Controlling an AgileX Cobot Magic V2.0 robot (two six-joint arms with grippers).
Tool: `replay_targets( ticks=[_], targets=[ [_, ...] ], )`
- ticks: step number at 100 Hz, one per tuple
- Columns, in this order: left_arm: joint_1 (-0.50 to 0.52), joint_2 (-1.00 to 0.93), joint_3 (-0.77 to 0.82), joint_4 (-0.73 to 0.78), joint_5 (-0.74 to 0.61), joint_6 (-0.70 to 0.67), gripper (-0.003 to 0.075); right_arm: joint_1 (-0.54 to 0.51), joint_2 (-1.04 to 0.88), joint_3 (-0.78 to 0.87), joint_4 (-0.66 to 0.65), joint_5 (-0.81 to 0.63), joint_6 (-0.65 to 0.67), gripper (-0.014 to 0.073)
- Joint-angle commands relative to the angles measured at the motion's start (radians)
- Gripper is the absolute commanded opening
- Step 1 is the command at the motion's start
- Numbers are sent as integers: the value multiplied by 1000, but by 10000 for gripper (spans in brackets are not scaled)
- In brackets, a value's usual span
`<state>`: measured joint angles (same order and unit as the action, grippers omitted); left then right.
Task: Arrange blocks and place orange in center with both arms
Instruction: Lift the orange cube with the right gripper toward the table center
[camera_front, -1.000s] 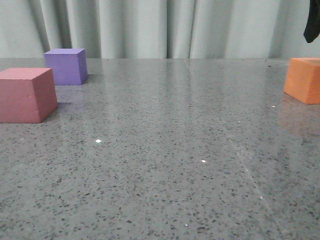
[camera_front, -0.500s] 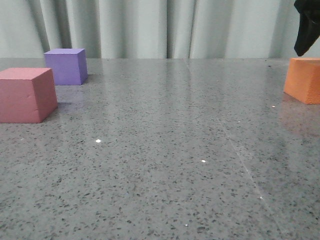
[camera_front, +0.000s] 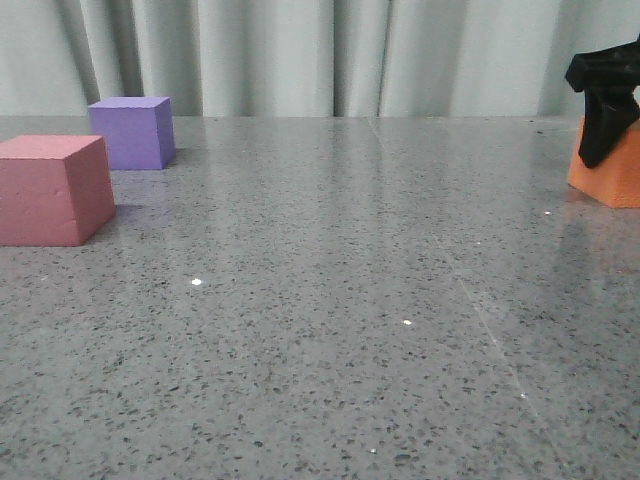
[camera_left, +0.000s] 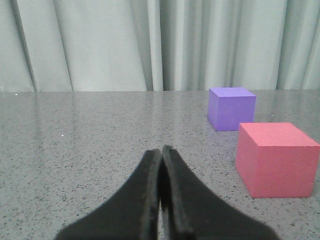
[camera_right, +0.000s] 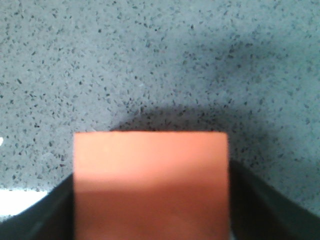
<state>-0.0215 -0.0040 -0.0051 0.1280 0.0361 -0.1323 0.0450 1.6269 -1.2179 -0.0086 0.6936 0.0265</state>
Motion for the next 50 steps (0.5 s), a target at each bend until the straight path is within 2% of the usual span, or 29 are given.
replay_targets(
  ticks=[1,10,18,33,50],
  targets=[
    [2,-33,55,-8,-76,-2,-19,0,-39,-36,2,-54,-9,379],
    [2,-33,55,-8,-76,-2,-19,0,-39,-36,2,-54,-9,252],
    [2,-33,55,-8,-76,-2,-19,0,-39,-36,2,-55,-9,181],
    [2,-33,55,-8,-76,-2,-19,0,-41,-37,2,-57,-9,160],
    [2,-33,55,-8,-76,-2,-19,48,-54,-79,21,21,-8,160]
  ],
)
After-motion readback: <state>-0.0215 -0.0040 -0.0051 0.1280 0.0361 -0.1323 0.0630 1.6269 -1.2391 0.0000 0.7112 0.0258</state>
